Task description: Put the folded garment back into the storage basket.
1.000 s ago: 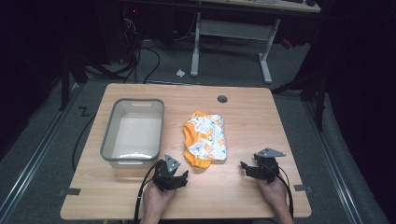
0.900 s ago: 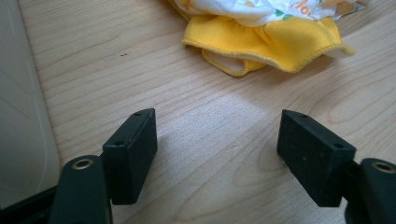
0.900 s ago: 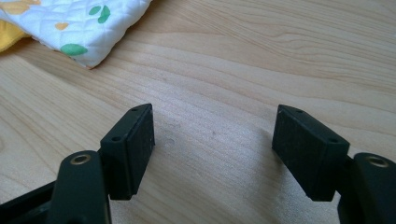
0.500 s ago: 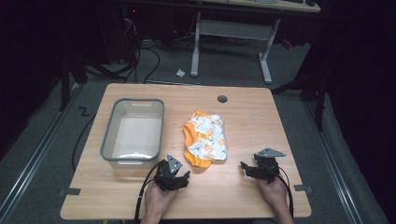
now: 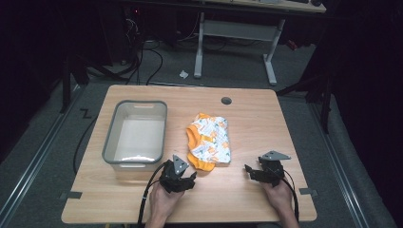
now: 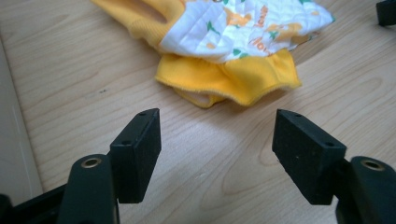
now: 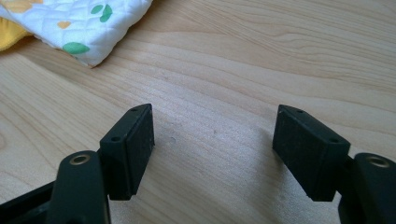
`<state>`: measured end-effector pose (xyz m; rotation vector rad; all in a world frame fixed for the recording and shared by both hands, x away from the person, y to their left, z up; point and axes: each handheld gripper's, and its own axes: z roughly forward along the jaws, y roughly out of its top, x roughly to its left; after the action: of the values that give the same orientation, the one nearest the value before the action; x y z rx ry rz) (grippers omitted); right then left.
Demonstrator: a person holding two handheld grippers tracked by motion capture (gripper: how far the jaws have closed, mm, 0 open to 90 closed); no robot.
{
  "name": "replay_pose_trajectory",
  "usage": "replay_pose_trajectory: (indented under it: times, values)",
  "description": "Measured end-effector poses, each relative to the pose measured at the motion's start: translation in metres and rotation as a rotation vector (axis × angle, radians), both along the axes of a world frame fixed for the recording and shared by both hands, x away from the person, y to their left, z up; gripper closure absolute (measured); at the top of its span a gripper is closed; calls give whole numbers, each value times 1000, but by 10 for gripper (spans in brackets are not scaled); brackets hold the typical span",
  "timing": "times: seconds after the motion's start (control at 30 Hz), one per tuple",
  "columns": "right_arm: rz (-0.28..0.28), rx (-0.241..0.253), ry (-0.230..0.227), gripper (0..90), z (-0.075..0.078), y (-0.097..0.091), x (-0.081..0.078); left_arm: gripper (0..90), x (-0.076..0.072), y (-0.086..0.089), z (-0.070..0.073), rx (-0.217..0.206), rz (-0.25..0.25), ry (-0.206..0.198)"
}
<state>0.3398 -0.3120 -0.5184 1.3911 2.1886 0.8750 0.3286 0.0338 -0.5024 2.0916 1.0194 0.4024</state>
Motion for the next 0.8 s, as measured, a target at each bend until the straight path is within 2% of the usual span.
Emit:
replay_pose_trajectory:
  times: [0.13,0.27,0.63,0.8]
  values:
    - [1,0,0,296,0,0,0,334,2,-2,4,-7,-2,0]
    - [1,0,0,295,0,0,0,335,5,-5,8,-24,22,21]
    - [3,1,2,295,0,0,0,325,14,-11,21,-55,-4,3]
    - [3,1,2,294,0,0,0,319,22,-16,27,-54,-11,-5]
